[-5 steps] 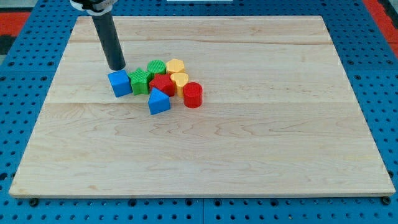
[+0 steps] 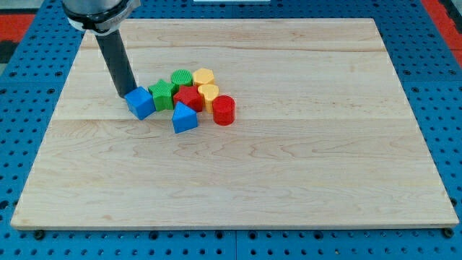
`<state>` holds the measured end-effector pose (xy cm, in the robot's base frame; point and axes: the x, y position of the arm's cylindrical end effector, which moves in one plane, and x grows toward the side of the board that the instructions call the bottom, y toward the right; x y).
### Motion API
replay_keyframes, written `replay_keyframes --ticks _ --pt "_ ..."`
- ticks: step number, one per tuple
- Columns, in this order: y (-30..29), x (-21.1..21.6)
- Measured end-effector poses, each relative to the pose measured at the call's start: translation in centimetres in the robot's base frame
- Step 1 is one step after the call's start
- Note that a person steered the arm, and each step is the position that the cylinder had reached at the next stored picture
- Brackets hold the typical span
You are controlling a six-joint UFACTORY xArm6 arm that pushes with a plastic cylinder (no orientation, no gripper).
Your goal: Push the blue cube towards the blue triangle
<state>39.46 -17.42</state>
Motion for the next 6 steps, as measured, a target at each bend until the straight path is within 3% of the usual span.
replay_keyframes --ticks 3,6 --pt "0.2 3.3" --pt "6.3 3.3"
